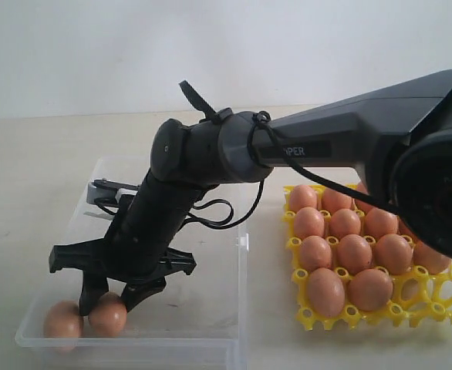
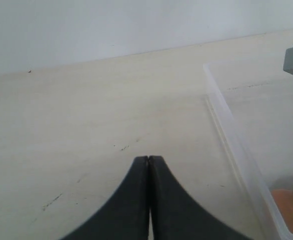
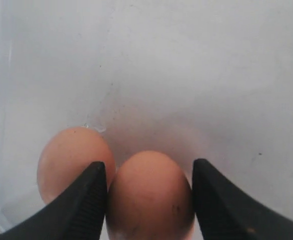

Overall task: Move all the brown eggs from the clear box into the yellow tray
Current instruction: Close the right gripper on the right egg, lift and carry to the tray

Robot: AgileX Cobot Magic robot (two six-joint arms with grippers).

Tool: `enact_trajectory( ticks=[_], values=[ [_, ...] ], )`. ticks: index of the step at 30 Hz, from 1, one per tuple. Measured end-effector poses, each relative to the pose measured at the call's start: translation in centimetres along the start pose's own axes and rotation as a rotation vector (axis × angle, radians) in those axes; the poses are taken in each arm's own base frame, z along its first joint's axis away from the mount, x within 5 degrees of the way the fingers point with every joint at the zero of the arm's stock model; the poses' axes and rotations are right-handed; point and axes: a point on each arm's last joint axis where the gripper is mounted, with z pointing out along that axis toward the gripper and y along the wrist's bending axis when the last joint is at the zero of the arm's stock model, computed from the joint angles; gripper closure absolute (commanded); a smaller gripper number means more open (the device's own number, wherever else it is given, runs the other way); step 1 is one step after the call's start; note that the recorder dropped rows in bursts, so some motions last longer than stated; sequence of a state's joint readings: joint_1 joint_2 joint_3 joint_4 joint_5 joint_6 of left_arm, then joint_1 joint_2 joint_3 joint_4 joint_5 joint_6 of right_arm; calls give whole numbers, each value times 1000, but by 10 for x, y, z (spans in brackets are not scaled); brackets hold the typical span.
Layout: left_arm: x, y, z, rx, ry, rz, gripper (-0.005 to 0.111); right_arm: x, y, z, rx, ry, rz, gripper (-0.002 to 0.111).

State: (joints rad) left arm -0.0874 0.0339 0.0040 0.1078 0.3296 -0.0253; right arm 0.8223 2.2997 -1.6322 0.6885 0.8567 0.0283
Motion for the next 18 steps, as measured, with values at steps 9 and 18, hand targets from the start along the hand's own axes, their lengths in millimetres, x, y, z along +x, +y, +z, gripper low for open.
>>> enact_trajectory(
  ticks=[9, 18],
  values=[
    [0, 0, 0, 0, 0, 0, 107, 0, 0, 1, -1, 4, -63, 108],
    [0, 0, 0, 0, 0, 0, 107, -7, 10, -27, 42, -196, -165, 108]
  ],
)
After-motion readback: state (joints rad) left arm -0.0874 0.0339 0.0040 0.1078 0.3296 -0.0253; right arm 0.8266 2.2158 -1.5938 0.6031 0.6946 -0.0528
